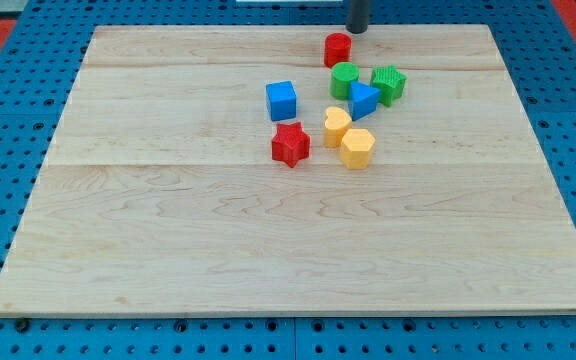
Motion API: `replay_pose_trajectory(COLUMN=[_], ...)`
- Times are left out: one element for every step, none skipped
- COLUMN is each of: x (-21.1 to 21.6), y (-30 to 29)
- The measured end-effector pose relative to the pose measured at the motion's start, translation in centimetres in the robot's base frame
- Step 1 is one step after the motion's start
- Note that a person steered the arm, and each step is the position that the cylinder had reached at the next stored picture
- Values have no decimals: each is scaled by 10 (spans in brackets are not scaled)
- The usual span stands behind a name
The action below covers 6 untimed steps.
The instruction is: Move the red circle to the top right
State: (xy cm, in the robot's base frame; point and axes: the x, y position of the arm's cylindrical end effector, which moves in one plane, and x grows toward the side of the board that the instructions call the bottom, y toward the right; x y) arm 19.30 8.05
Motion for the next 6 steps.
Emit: replay_pose_trajectory(x=[47,49,74,84,78,100], y=[-38,-56,-63,-4,64,63])
